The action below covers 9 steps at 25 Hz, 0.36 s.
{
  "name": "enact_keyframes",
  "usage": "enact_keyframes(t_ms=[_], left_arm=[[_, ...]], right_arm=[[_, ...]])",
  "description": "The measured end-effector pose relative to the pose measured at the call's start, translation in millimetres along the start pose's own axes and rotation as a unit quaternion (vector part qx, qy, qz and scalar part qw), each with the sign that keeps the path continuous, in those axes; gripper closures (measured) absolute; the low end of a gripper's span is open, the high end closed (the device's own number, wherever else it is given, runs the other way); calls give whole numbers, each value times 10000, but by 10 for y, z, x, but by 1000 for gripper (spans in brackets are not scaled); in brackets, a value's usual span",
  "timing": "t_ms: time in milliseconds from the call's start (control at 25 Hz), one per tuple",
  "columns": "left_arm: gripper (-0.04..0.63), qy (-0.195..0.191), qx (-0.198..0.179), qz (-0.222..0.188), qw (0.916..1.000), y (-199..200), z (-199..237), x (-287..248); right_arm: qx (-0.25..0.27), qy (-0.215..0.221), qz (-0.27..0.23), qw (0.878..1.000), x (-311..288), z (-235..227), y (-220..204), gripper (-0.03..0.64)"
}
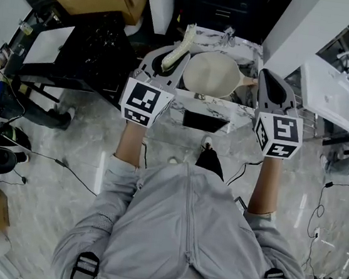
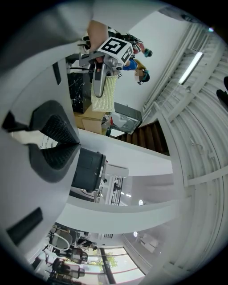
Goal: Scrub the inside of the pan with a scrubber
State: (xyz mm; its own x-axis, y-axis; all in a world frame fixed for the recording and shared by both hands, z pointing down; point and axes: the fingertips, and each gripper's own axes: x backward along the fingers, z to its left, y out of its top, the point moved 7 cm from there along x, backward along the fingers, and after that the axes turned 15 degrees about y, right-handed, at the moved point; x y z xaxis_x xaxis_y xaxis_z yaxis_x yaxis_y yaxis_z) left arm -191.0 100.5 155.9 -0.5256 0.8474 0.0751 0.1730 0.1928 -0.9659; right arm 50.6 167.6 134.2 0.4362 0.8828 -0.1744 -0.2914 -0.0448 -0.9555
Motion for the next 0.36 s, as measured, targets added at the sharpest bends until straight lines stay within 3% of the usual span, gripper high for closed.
enact_keyframes(t_ms=[360], left_arm=[[528,-62,-51,2,10000,20,-25,4]], right_arm=[[11,61,6,10000,-19,7,3,581]])
